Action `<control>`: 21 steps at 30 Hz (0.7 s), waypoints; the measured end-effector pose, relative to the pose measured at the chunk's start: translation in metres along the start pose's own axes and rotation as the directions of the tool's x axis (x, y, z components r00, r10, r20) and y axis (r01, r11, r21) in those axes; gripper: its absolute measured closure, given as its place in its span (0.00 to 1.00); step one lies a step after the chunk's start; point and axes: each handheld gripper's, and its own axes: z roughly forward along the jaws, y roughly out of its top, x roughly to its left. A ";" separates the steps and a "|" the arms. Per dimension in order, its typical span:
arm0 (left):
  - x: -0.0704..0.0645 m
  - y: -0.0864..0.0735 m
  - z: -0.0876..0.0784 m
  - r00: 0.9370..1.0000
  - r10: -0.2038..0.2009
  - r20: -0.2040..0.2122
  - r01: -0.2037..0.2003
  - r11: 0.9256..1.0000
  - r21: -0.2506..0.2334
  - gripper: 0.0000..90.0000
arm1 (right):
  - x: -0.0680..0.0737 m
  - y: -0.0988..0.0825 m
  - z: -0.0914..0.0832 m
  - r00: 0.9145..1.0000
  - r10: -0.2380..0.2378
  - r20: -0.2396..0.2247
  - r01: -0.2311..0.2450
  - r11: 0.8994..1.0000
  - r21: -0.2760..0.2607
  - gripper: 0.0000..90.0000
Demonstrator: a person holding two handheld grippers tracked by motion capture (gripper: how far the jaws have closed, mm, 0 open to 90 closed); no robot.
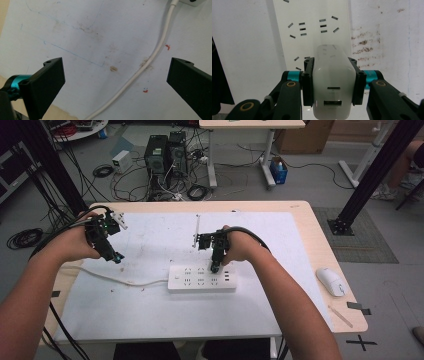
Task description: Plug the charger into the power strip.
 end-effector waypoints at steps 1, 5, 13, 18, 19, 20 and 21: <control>-0.001 0.000 0.000 1.000 -0.003 0.000 0.003 1.000 -0.006 0.02 | 0.001 0.000 0.001 1.000 0.002 0.001 -0.002 1.000 0.003 0.69; -0.001 -0.001 0.001 1.000 -0.005 -0.001 0.005 1.000 -0.010 0.02 | 0.001 0.002 0.003 1.000 -0.009 0.008 0.009 1.000 0.014 0.69; 0.001 -0.001 0.001 1.000 -0.011 -0.004 0.011 1.000 -0.010 0.02 | 0.011 0.009 0.007 0.996 -0.069 0.055 0.066 0.996 0.057 0.70; 0.000 0.003 0.002 1.000 -0.006 -0.004 0.006 1.000 -0.007 0.02 | 0.017 0.014 0.009 0.992 -0.092 0.091 0.085 0.993 0.084 0.70; -0.001 0.003 0.002 1.000 -0.008 -0.004 0.008 1.000 -0.009 0.02 | 0.017 0.014 0.009 0.991 -0.098 0.095 0.090 0.992 0.083 0.70; -0.001 0.004 0.002 1.000 -0.004 -0.004 0.004 1.000 -0.008 0.02 | 0.017 0.014 0.009 0.990 -0.100 0.097 0.092 0.992 0.083 0.70; -0.001 0.004 0.002 1.000 -0.007 -0.001 0.007 1.000 -0.012 0.02 | 0.016 0.014 0.009 0.990 -0.104 0.097 0.096 0.992 0.082 0.70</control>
